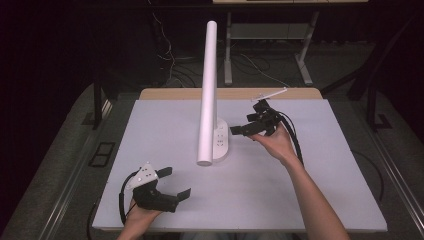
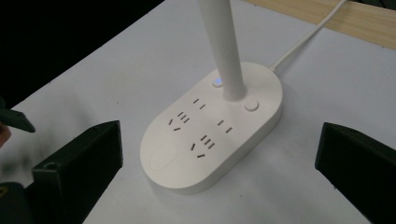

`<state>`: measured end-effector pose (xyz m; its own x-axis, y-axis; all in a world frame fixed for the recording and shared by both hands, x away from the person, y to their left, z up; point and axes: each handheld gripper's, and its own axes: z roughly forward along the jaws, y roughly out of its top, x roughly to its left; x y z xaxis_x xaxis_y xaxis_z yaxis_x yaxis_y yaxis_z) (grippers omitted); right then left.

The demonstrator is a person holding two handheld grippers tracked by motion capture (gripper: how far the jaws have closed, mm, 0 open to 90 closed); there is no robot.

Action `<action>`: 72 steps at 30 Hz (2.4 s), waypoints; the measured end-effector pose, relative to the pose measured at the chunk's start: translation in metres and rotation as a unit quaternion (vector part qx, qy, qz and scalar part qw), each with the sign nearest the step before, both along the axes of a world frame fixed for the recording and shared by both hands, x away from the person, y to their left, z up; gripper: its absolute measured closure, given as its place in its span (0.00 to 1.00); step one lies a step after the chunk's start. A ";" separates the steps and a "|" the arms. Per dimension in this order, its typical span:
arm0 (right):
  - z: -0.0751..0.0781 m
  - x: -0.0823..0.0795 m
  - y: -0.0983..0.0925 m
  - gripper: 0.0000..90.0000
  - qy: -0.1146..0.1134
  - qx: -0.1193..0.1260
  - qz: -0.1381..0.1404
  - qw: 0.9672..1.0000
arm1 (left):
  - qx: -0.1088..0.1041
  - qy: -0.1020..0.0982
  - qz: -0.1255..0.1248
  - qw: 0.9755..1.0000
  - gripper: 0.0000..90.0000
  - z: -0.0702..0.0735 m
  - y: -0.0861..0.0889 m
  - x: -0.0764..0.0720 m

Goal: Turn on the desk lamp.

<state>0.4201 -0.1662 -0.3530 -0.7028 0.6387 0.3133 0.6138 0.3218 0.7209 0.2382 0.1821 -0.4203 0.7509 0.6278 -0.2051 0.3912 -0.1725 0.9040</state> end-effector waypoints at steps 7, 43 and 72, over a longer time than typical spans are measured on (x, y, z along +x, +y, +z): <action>-0.002 0.015 0.003 0.00 0.005 0.003 -0.017 1.000 | -0.002 0.000 0.001 1.000 0.00 0.000 0.001 0.000; -0.041 0.053 0.016 0.62 0.028 0.050 -0.045 0.997 | 0.000 0.000 -0.002 1.000 0.00 0.001 0.003 0.000; -0.091 0.071 0.032 0.99 0.050 0.084 -0.025 0.995 | 0.001 0.002 -0.006 1.000 0.00 0.001 0.003 0.001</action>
